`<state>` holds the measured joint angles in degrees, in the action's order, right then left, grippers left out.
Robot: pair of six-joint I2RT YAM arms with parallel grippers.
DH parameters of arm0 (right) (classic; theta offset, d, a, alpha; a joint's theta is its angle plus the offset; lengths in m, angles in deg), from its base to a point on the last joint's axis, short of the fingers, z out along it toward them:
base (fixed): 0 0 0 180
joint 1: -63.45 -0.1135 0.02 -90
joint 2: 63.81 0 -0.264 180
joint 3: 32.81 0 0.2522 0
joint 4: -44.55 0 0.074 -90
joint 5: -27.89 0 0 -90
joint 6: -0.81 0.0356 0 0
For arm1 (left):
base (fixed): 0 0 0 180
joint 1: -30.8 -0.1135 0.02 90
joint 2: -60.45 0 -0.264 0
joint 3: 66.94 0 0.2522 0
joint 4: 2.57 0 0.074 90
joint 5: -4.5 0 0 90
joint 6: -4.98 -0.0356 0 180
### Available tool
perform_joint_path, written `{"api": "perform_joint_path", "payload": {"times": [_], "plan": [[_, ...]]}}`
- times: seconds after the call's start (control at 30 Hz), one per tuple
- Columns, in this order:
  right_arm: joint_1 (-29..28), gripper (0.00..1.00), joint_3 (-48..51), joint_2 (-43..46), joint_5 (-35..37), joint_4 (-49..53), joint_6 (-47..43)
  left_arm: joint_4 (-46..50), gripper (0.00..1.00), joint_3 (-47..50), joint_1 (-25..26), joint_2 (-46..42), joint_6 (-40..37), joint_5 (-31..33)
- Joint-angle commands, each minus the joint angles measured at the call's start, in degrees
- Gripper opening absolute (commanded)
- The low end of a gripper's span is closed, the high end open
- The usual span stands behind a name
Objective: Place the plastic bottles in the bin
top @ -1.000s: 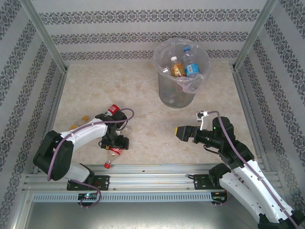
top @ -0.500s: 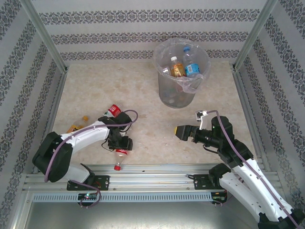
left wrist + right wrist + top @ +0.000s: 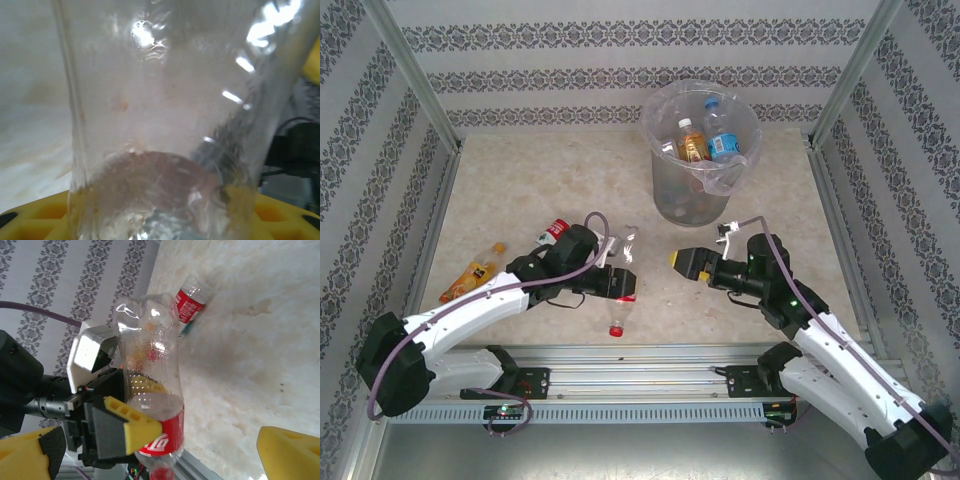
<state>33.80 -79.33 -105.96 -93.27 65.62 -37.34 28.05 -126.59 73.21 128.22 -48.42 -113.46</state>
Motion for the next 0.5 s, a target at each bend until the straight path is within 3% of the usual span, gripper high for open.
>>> {"api": "perform_joint_path", "payload": {"times": [0.0, 0.23, 0.47], "plan": [[-1.5, 0.98, -3.2, -2.4, -1.5, -6.0, 1.4, -11.9, 0.51, -0.5, 2.1, -0.6, 3.2, -5.8], [-4.4, 0.98, -7.4, -7.2, -4.0, -7.1, -0.5, -25.5, 0.52, 1.5, 3.8, 0.4, 7.8, -13.5], [-4.9, 0.94, -8.9, -8.9, -2.8, -8.4, -0.2, -26.5, 0.52, 0.7, 5.2, 1.3, 7.9, -15.3]]}}
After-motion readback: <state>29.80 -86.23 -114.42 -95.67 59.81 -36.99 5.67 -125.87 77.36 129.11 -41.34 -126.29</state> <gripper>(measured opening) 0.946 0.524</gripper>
